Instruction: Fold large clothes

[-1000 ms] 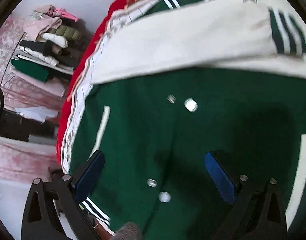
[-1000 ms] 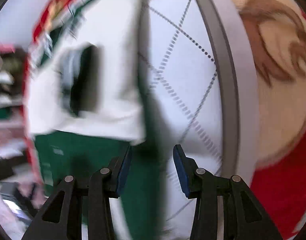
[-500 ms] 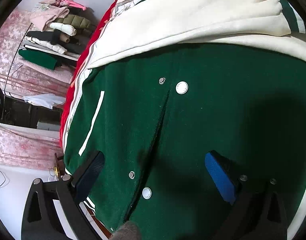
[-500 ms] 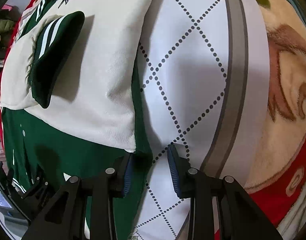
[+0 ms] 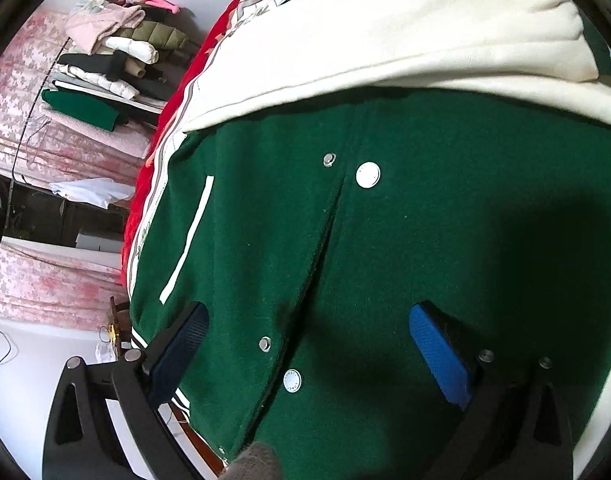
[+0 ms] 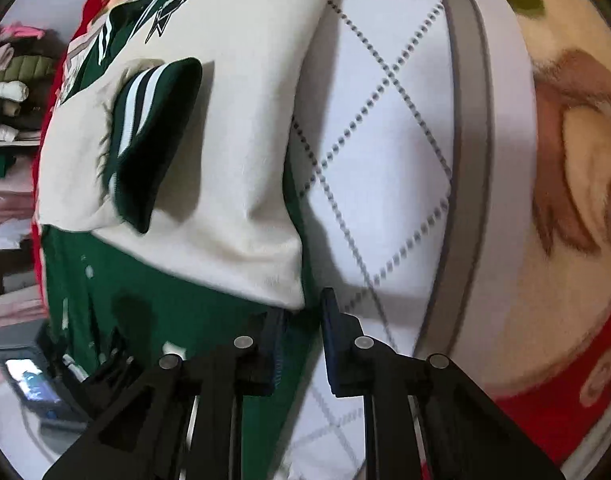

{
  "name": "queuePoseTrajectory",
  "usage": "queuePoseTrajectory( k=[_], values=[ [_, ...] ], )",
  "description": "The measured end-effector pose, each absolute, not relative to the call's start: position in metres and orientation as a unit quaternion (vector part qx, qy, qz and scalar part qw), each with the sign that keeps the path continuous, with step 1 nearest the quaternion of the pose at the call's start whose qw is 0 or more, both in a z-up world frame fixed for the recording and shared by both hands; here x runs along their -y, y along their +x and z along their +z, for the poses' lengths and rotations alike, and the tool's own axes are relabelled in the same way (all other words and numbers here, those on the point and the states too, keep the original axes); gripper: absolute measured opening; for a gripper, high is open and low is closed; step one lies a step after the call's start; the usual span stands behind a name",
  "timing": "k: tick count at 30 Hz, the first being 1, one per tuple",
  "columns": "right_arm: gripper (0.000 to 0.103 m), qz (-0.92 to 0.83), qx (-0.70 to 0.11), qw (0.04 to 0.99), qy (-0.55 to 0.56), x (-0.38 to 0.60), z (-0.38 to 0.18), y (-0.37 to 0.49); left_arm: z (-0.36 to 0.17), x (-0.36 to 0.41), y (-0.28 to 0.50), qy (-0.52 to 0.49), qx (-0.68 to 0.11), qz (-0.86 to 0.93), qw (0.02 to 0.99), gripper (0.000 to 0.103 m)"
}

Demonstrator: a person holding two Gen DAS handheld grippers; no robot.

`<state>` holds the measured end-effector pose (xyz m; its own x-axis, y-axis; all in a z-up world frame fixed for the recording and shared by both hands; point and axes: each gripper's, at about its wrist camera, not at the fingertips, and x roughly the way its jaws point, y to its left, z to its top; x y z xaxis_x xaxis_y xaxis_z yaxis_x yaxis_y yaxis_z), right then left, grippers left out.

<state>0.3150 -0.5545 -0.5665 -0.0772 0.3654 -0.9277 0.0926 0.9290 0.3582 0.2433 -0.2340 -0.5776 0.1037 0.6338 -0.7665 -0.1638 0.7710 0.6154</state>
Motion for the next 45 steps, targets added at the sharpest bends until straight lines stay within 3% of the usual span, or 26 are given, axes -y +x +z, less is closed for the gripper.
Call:
queuePoseTrajectory(
  k=[5,7,9,12,13,15,18,20,26,28,30,37,45],
  values=[
    [0.022,0.165,-0.664,0.677,0.270,0.574,-0.521,0.338,-0.578,0.232,0.249,0.190,-0.607,0.283,0.718,0.103],
    [0.043,0.195,-0.658,0.670,0.282,0.562,-0.522,0.356,-0.583,0.230,0.252,0.184,-0.609,0.288,0.716,0.103],
    [0.052,0.212,-0.661,0.657,0.294,0.545,-0.543,0.380,-0.583,0.227,0.254,0.177,-0.608,0.293,0.716,0.103],
    [0.051,0.220,-0.691,0.630,0.279,0.517,-0.575,0.401,-0.585,0.226,0.255,0.171,-0.611,0.297,0.714,0.103],
    [0.033,0.218,-0.695,0.629,0.271,0.507,-0.580,0.400,-0.586,0.226,0.255,0.170,-0.611,0.298,0.713,0.103],
    [0.010,0.212,-0.690,0.648,0.244,0.496,-0.579,0.399,-0.587,0.226,0.256,0.171,-0.611,0.298,0.713,0.103],
    [0.006,0.190,-0.652,0.700,0.221,0.500,-0.548,0.398,-0.587,0.227,0.255,0.173,-0.610,0.296,0.714,0.103],
    [0.006,0.168,-0.631,0.724,0.221,0.515,-0.531,0.399,-0.586,0.226,0.254,0.171,-0.610,0.296,0.715,0.103],
    [0.011,0.142,-0.696,0.676,0.196,0.518,-0.578,0.415,-0.583,0.226,0.252,0.168,-0.609,0.298,0.715,0.103],
    [0.027,0.146,-0.699,0.668,0.211,0.526,-0.571,0.415,-0.577,0.226,0.251,0.166,-0.607,0.297,0.718,0.103],
    [0.034,0.149,-0.687,0.676,0.222,0.539,-0.555,0.409,-0.563,0.232,0.246,0.172,-0.592,0.298,0.729,0.103],
    [0.039,0.217,-0.673,0.636,0.307,0.593,-0.540,0.341,-0.515,0.299,0.189,0.257,-0.548,0.255,0.754,0.103],
    [0.039,0.194,-0.723,0.571,0.337,0.644,-0.572,0.253,-0.536,0.393,0.097,0.342,-0.575,0.159,0.725,0.103]
  ],
)
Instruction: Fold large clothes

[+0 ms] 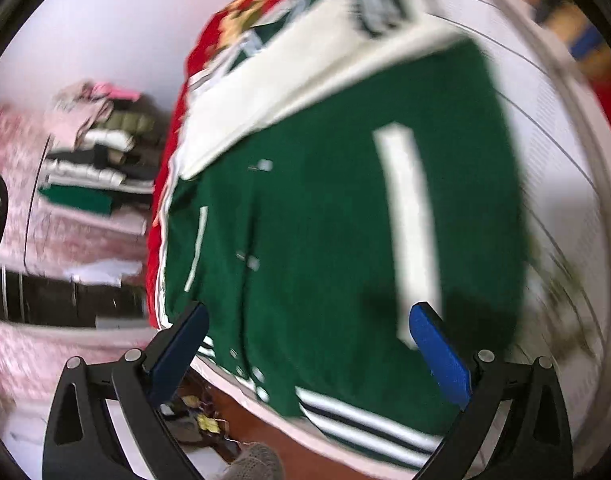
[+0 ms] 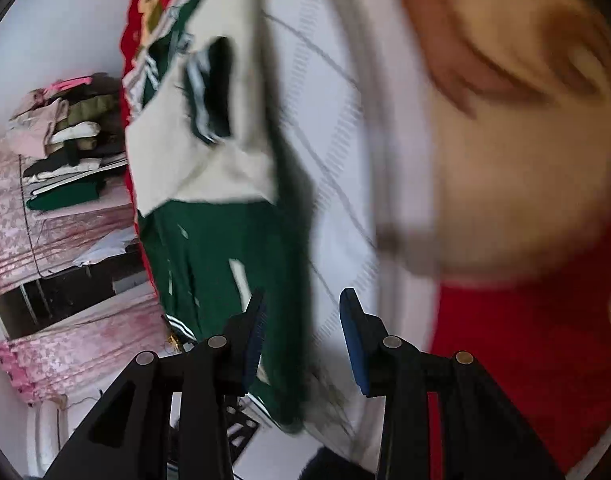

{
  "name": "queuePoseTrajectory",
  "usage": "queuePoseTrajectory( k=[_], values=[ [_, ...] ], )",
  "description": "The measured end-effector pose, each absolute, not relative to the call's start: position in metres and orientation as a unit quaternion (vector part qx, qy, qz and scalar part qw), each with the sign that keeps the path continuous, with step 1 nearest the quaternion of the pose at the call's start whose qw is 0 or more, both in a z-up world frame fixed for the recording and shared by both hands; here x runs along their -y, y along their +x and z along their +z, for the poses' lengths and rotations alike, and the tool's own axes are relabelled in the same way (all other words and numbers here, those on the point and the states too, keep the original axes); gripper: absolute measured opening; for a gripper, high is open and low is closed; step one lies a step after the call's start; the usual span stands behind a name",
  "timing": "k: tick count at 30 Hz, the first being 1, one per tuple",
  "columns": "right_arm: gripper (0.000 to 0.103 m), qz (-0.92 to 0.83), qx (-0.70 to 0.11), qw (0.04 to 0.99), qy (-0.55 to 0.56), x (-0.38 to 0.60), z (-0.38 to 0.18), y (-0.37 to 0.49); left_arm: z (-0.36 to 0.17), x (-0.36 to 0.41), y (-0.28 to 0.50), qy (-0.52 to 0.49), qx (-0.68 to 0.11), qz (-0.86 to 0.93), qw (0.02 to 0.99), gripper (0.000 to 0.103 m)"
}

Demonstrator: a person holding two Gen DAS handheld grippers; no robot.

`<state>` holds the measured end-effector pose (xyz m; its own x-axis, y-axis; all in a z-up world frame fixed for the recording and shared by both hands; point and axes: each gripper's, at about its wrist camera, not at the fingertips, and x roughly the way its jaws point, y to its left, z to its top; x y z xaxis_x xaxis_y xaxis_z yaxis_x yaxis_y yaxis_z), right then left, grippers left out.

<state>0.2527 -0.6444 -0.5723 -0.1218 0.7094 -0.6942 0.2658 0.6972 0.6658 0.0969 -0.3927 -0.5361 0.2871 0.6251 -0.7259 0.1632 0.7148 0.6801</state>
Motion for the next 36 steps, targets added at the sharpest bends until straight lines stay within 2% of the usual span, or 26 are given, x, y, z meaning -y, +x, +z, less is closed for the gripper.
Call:
queuePoseTrajectory(
  k=[5,8,14,20,36],
  values=[
    [0.039,0.156,-0.734,0.567,0.341,0.669,-0.583,0.225,-0.572,0.438,0.067,0.438,-0.544,0.146,0.701,0.103],
    [0.039,0.146,-0.735,0.567,0.342,0.676,-0.587,0.219,-0.589,0.441,0.072,0.458,-0.541,0.157,0.687,0.103],
    [0.039,0.153,-0.736,0.569,0.333,0.670,-0.585,0.224,-0.574,0.443,0.078,0.418,-0.558,0.159,0.699,0.103],
    [0.039,0.153,-0.737,0.570,0.330,0.664,-0.587,0.228,-0.611,0.444,0.071,0.447,-0.571,0.179,0.665,0.103],
    [0.039,0.207,-0.705,0.573,0.364,0.632,-0.607,0.269,-0.612,0.368,0.118,0.348,-0.577,0.354,0.648,0.103]
  ],
)
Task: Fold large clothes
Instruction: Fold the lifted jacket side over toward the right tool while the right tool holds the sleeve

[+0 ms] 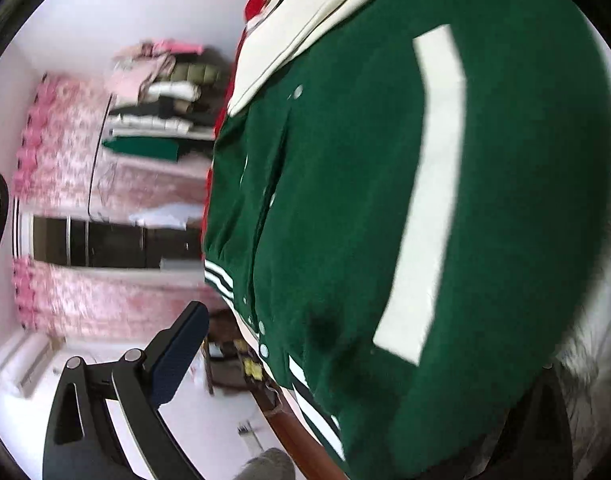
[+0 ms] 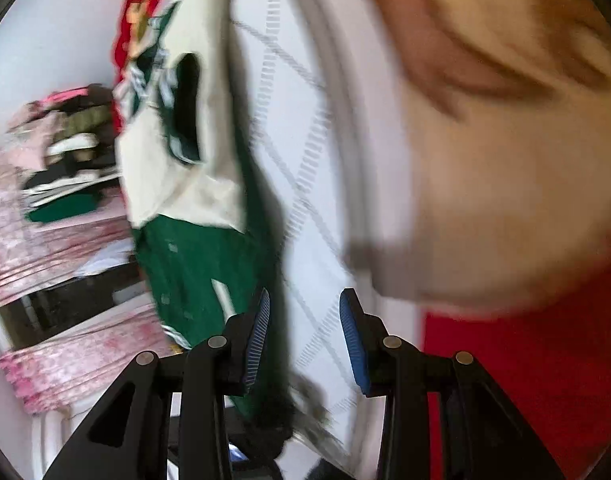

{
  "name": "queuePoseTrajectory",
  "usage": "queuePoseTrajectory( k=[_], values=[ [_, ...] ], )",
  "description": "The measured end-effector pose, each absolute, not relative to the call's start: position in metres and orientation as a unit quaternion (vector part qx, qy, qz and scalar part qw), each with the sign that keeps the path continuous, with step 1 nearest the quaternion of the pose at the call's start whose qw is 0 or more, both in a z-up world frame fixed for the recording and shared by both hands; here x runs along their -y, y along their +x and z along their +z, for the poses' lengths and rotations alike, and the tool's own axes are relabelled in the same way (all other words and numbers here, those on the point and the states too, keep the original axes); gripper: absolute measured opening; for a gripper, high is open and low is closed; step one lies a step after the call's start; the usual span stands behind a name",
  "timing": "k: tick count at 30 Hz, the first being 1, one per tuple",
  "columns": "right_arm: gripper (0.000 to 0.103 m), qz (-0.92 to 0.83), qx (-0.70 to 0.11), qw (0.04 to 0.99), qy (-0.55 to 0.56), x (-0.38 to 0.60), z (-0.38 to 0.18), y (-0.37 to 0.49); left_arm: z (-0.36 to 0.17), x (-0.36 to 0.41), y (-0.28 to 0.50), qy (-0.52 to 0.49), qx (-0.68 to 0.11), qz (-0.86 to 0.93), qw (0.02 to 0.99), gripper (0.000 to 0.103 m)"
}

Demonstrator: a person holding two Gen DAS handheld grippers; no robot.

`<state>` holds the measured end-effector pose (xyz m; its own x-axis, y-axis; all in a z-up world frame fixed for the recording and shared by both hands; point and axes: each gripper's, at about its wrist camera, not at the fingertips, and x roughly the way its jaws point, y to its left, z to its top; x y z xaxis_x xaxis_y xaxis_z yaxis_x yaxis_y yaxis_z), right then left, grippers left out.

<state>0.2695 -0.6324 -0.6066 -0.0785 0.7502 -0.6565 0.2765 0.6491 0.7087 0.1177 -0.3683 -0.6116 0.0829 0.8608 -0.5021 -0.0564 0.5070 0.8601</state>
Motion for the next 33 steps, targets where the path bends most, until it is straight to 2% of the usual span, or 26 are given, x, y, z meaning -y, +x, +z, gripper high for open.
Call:
queuePoseTrajectory(
  k=[2,3,4,5,6,7,9,10,11,15,16,17,18,21,26,33],
  values=[
    [0.045,0.239,-0.684,0.572,0.384,0.619,-0.611,0.287,-0.610,0.365,0.120,0.335,-0.581,0.357,0.650,0.101],
    [0.054,0.244,-0.679,0.575,0.387,0.614,-0.612,0.295,-0.607,0.364,0.120,0.327,-0.583,0.350,0.656,0.097],
    [0.058,0.252,-0.672,0.577,0.390,0.608,-0.614,0.303,-0.605,0.363,0.119,0.315,-0.589,0.339,0.663,0.082],
    [0.058,0.262,-0.667,0.577,0.393,0.601,-0.617,0.312,-0.601,0.363,0.118,0.298,-0.596,0.322,0.672,0.063],
    [0.058,0.263,-0.664,0.578,0.395,0.596,-0.620,0.321,-0.598,0.363,0.118,0.285,-0.602,0.305,0.681,0.053],
    [0.058,0.265,-0.661,0.577,0.401,0.591,-0.624,0.328,-0.595,0.365,0.118,0.273,-0.608,0.287,0.688,0.033],
    [0.060,0.268,-0.655,0.570,0.418,0.580,-0.632,0.343,-0.588,0.371,0.117,0.265,-0.611,0.269,0.696,0.025],
    [0.067,0.267,-0.652,0.569,0.423,0.576,-0.635,0.349,-0.583,0.371,0.117,0.260,-0.611,0.263,0.700,0.019],
    [0.067,0.267,-0.646,0.567,0.436,0.572,-0.639,0.356,-0.577,0.369,0.117,0.253,-0.610,0.258,0.705,0.016],
    [0.067,0.253,-0.630,0.552,0.483,0.561,-0.648,0.373,-0.561,0.358,0.118,0.227,-0.604,0.243,0.724,0.012],
    [0.063,0.248,-0.628,0.555,0.487,0.555,-0.648,0.377,-0.558,0.355,0.118,0.223,-0.601,0.238,0.729,0.011],
    [0.056,0.237,-0.633,0.560,0.479,0.549,-0.647,0.381,-0.553,0.351,0.119,0.213,-0.599,0.231,0.736,0.011],
    [0.037,0.228,-0.637,0.566,0.471,0.543,-0.645,0.383,-0.550,0.346,0.119,0.208,-0.599,0.223,0.740,0.011],
    [0.020,0.196,-0.645,0.584,0.452,0.529,-0.629,0.384,-0.536,0.328,0.122,0.186,-0.600,0.202,0.752,0.011],
    [0.017,0.188,-0.637,0.621,0.417,0.501,-0.553,0.391,-0.496,0.282,0.120,0.124,-0.605,0.161,0.769,0.011],
    [0.016,0.184,-0.631,0.670,0.344,0.393,-0.438,0.421,-0.446,0.183,0.129,0.024,-0.611,0.126,0.781,0.011]
  ],
)
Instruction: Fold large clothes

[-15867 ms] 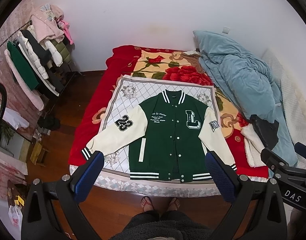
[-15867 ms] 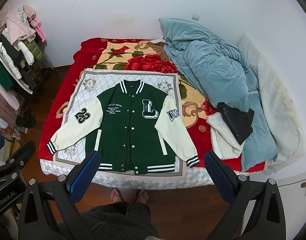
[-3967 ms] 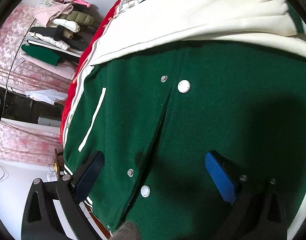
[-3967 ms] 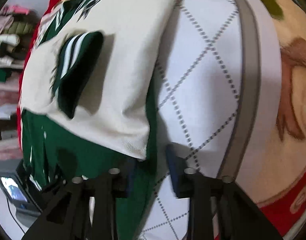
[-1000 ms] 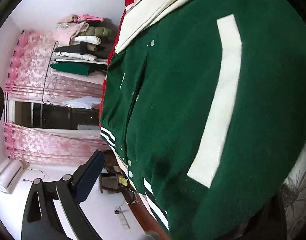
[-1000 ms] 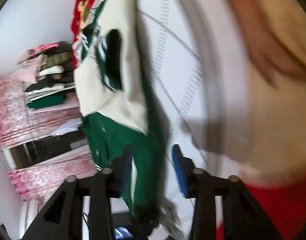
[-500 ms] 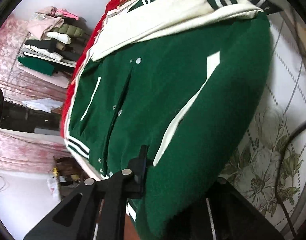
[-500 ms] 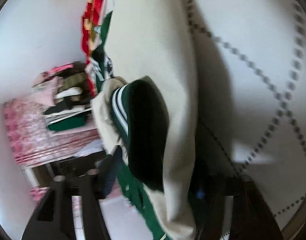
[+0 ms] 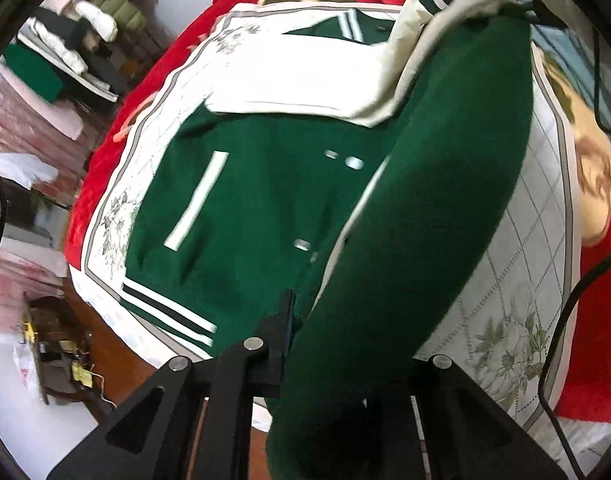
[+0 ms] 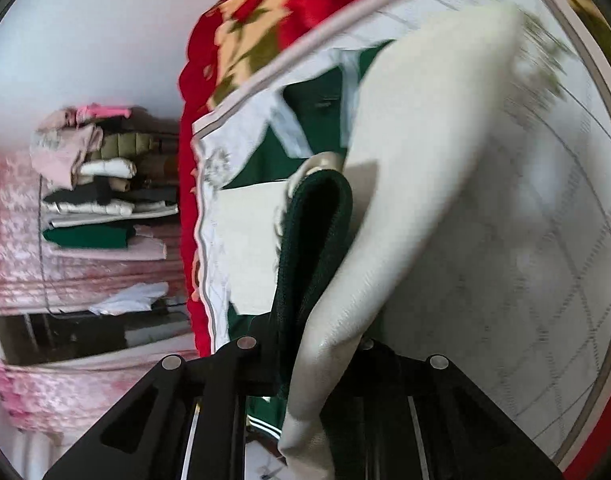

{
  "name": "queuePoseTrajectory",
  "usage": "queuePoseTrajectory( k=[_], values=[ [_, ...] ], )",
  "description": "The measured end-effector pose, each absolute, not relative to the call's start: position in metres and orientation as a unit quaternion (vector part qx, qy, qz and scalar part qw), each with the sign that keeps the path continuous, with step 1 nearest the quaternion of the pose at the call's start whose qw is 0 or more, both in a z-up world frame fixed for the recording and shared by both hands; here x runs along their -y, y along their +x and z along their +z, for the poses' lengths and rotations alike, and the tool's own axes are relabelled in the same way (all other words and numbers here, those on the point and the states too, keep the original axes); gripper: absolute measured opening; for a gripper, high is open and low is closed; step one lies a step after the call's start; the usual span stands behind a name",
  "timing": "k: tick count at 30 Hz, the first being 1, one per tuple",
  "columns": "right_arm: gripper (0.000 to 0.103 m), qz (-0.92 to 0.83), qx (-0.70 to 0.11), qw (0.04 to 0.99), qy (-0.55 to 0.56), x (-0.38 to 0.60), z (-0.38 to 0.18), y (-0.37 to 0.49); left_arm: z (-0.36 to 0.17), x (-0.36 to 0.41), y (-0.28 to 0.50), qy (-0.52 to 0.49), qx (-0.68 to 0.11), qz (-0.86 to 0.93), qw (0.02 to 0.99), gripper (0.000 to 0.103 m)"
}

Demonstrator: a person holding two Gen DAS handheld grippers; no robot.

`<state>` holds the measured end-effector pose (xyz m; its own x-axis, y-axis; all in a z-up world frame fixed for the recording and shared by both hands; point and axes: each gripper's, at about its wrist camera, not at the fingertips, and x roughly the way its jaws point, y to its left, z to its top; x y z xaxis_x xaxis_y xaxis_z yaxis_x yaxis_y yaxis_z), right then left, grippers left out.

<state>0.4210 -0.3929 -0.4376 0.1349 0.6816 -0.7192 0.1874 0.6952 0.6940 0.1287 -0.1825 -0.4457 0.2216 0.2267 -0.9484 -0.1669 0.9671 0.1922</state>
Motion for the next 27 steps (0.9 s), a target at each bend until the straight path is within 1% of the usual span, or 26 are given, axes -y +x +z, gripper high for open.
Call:
queuePoseTrajectory(
  k=[3,6,9,11,12,13,14,15,16,17,18,19,20,22,24,27],
  values=[
    [0.016,0.181,-0.640,0.684,0.301,0.322,-0.413,0.439,-0.441,0.131,0.136,-0.003,-0.609,0.138,0.781,0.013],
    [0.016,0.175,-0.654,0.687,0.264,0.243,-0.409,0.462,-0.450,0.068,0.144,-0.030,-0.607,0.168,0.776,0.017],
    [0.016,0.163,-0.670,0.687,0.228,0.164,-0.426,0.479,-0.481,0.004,0.151,-0.082,-0.621,0.177,0.759,0.018],
    [0.016,0.156,-0.680,0.687,0.201,0.120,-0.445,0.488,-0.503,-0.028,0.152,-0.112,-0.630,0.182,0.747,0.024],
    [0.017,0.151,-0.691,0.681,0.191,0.101,-0.461,0.491,-0.519,-0.048,0.152,-0.138,-0.641,0.177,0.734,0.025],
    [0.019,0.148,-0.702,0.672,0.184,0.089,-0.479,0.493,-0.527,-0.061,0.149,-0.159,-0.645,0.176,0.727,0.030],
    [0.022,0.149,-0.717,0.656,0.183,0.070,-0.498,0.497,-0.535,-0.078,0.142,-0.184,-0.646,0.183,0.718,0.041],
    [0.032,0.153,-0.725,0.644,0.188,0.065,-0.513,0.496,-0.537,-0.091,0.134,-0.204,-0.642,0.191,0.714,0.048],
    [0.046,0.156,-0.733,0.633,0.192,0.056,-0.523,0.497,-0.537,-0.102,0.125,-0.219,-0.636,0.201,0.712,0.064],
    [0.052,0.162,-0.737,0.623,0.205,0.050,-0.531,0.497,-0.535,-0.115,0.112,-0.230,-0.629,0.222,0.708,0.076],
    [0.058,0.171,-0.736,0.618,0.217,0.047,-0.532,0.496,-0.533,-0.124,0.101,-0.235,-0.624,0.240,0.705,0.080],
    [0.058,0.188,-0.733,0.612,0.230,0.047,-0.532,0.495,-0.532,-0.131,0.092,-0.248,-0.620,0.247,0.702,0.084],
    [0.058,0.217,-0.729,0.599,0.249,0.047,-0.531,0.492,-0.530,-0.138,0.083,-0.261,-0.617,0.255,0.698,0.086],
    [0.058,0.265,-0.718,0.579,0.281,0.054,-0.523,0.483,-0.523,-0.144,0.064,-0.257,-0.613,0.284,0.691,0.085],
    [0.058,0.278,-0.708,0.586,0.280,0.070,-0.512,0.472,-0.515,-0.139,0.056,-0.239,-0.612,0.295,0.694,0.085],
    [0.058,0.273,-0.698,0.613,0.249,0.105,-0.495,0.449,-0.510,-0.139,0.059,-0.226,-0.614,0.279,0.703,0.085]
  ],
)
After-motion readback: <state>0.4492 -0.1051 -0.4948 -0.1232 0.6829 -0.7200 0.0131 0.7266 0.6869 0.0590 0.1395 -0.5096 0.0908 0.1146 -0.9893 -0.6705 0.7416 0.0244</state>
